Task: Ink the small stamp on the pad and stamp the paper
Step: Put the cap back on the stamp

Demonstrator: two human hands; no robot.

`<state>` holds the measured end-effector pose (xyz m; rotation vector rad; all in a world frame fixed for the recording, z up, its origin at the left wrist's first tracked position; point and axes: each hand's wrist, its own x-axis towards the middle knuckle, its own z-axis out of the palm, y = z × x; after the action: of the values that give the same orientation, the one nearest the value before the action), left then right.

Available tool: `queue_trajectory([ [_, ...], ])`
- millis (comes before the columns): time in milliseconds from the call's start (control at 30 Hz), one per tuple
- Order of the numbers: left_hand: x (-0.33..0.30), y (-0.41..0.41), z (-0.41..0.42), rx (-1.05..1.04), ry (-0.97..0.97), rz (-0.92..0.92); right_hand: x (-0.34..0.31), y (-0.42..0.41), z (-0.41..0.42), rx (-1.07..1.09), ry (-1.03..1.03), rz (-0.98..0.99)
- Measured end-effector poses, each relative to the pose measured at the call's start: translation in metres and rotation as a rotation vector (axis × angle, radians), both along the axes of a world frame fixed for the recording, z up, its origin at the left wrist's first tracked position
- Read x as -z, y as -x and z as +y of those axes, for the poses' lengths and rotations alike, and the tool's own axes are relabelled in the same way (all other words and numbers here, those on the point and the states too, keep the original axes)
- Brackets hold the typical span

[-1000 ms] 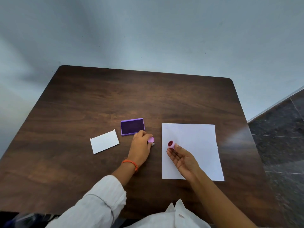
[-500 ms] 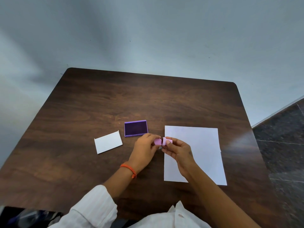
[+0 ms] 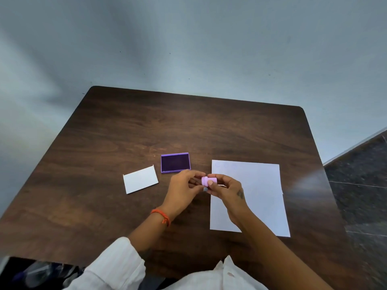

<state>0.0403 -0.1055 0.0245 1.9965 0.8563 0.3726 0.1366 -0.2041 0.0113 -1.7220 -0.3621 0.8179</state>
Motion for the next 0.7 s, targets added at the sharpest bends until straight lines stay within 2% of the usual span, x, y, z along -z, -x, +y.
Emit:
queue_trajectory([
  [267, -0.003, 0.002, 0.003, 0.007, -0.001, -0.006, -0.001, -0.006, -0.001, -0.059, 0.018, -0.035],
  [500, -0.006, 0.005, 0.007, 0.035, -0.008, -0.011, -0.002, -0.004, 0.002, -0.088, 0.043, 0.062],
  [700, -0.005, 0.01, 0.009, 0.008, 0.016, -0.004, 0.0, -0.004, -0.002, -0.078, -0.022, 0.113],
])
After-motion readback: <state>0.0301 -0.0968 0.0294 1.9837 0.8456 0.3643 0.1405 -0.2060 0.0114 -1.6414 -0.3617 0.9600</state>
